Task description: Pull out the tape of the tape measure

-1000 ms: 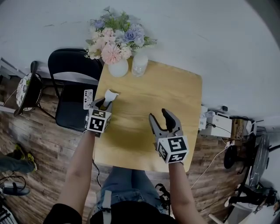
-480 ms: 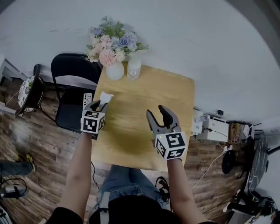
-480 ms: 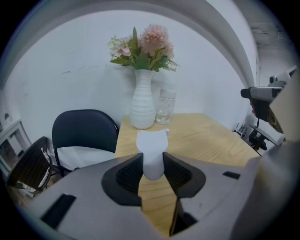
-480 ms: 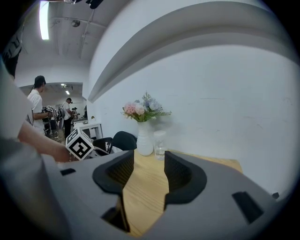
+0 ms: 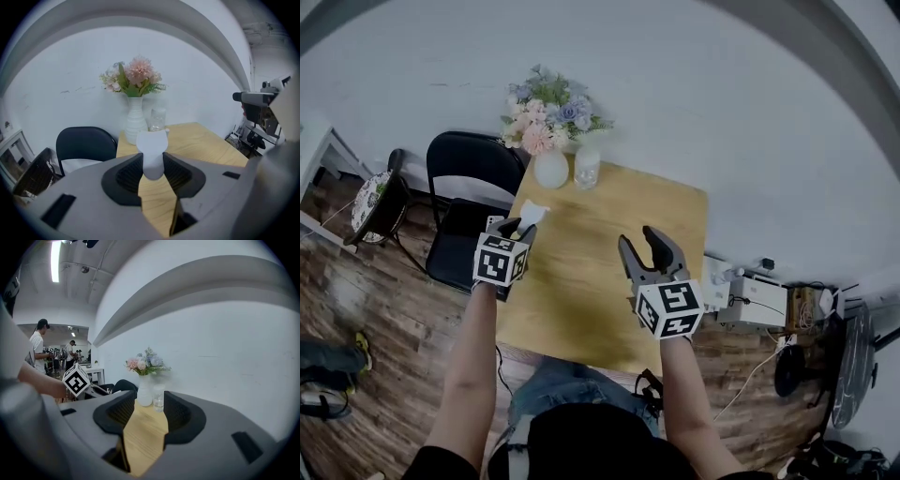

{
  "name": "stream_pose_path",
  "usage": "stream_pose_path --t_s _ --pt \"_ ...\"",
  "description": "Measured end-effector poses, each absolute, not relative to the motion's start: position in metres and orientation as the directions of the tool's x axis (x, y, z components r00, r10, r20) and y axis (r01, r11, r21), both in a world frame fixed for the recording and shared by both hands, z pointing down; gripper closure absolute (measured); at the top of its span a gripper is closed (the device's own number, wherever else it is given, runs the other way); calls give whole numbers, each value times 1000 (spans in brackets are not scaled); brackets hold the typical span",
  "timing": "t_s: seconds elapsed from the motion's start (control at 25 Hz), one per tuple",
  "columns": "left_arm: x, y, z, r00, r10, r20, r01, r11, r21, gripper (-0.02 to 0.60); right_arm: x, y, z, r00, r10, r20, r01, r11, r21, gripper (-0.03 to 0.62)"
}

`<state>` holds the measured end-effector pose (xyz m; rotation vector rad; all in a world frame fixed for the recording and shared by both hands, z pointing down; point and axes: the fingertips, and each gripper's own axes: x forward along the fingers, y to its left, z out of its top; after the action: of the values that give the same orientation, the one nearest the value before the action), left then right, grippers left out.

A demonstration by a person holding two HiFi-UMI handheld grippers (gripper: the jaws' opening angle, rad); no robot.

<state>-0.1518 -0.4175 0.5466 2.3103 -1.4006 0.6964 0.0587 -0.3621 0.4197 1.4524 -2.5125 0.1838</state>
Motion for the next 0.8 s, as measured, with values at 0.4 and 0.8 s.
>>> stream_pose_path --t_s 0.4,0.8 --pt "-128 -406 481 436 -728 530 -847 -530 -32 440 64 -352 388 -494 -846 199 -861 508 20 407" --pt "-86 -388 430 567 -608 556 -688 -721 -86 440 46 -352 366 -561 -810 170 -814 577 66 425"
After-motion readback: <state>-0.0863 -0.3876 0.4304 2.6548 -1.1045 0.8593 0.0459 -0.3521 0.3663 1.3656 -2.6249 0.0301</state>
